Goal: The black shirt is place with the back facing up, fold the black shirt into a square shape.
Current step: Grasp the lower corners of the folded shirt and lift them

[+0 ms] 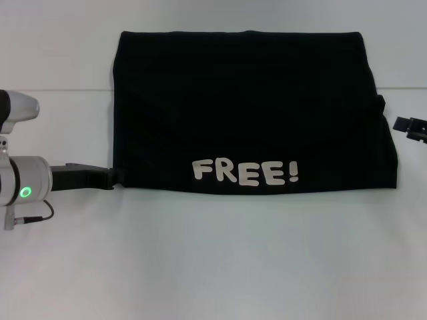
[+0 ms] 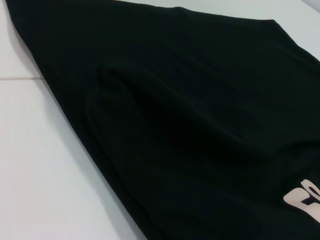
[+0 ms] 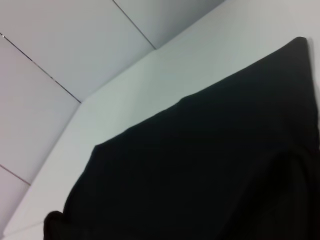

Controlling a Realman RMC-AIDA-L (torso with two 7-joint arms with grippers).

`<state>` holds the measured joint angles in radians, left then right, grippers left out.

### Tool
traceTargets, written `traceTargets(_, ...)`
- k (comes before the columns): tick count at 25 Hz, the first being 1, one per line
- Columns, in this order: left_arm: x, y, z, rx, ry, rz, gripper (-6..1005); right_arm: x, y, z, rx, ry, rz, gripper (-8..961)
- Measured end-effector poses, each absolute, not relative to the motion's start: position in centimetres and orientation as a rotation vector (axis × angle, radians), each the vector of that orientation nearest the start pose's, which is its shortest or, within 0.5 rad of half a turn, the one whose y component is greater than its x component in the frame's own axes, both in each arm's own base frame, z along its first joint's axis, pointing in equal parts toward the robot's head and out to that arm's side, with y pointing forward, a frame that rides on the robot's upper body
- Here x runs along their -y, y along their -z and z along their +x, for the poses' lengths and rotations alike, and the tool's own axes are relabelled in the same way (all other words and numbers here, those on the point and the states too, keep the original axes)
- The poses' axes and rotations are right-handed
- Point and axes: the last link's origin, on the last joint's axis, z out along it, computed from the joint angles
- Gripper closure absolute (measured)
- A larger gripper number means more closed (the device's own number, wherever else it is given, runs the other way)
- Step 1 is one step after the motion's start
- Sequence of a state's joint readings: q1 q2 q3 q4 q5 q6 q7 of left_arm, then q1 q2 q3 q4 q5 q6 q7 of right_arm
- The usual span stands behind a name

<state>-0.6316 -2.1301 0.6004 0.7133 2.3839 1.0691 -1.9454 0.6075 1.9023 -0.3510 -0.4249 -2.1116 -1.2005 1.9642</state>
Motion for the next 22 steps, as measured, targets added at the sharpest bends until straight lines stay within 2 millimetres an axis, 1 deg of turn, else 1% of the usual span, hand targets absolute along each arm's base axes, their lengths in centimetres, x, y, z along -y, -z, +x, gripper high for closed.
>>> traceTargets(3,-38.8,-0.1,-30.1,1.216,0.269,-2.235,925,-38.2,-7.4,34.0,-1.528,-0.716,-1.974,398)
traceTargets(6,-38.7,-0.4,-30.2,1.215,0.270,-2.232,963,-38.0,-7.1,34.2,-1.542,-0.648,-2.003,398)
traceTargets(9,-38.6,-0.8,-30.3,1.216,0.271,-2.229,1002,-38.1,-6.9,34.2,-1.548,-0.619,-2.013,403)
traceTargets(13,-38.4,-1.3,-30.3,1.215,0.273,-2.237,1000,-38.1,-6.7,34.2,-1.550,-0.617,-2.010,407)
traceTargets(17,-38.1,-1.4,-30.3,1.218,0.274,-2.257,999,-38.1,-6.3,34.1,-1.550,-0.606,-2.021,406)
traceTargets(22,-38.0,-1.3,-30.4,1.215,0.268,-2.264,999,-38.5,-5.4,33.8,-1.542,-0.579,-2.021,415)
